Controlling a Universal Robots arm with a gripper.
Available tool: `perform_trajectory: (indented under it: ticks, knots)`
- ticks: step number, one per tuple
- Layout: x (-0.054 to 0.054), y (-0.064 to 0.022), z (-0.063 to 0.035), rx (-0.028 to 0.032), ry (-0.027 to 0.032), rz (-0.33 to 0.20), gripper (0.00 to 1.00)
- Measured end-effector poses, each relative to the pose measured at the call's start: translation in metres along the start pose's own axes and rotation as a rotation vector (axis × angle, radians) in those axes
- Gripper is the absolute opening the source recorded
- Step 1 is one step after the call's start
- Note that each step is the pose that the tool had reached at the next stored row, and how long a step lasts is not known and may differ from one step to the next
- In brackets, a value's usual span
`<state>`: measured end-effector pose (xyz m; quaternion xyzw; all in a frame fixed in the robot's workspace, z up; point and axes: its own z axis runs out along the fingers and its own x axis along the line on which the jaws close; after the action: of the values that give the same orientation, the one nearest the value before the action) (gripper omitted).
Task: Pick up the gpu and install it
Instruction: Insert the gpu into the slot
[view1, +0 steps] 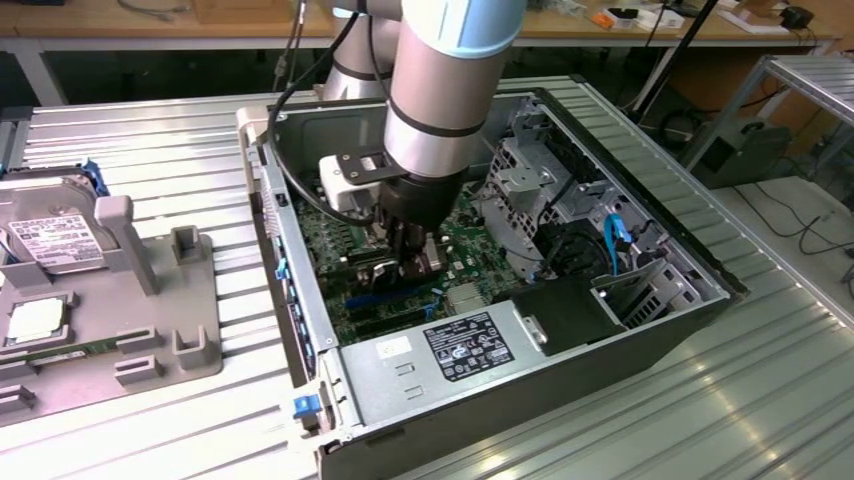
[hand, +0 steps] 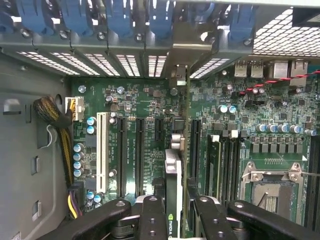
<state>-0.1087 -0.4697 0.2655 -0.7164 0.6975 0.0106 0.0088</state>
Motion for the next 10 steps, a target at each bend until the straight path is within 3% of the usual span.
perform_trajectory:
  ticks: [5, 10]
  knots:
    - [0.0001, 0.0006, 0.0041, -0.0001, 0.0017, 0.0, 0.27]
    - [0.0009, 0.0006, -0.0001, -0.0002, 0.0017, 0.02, 0.27]
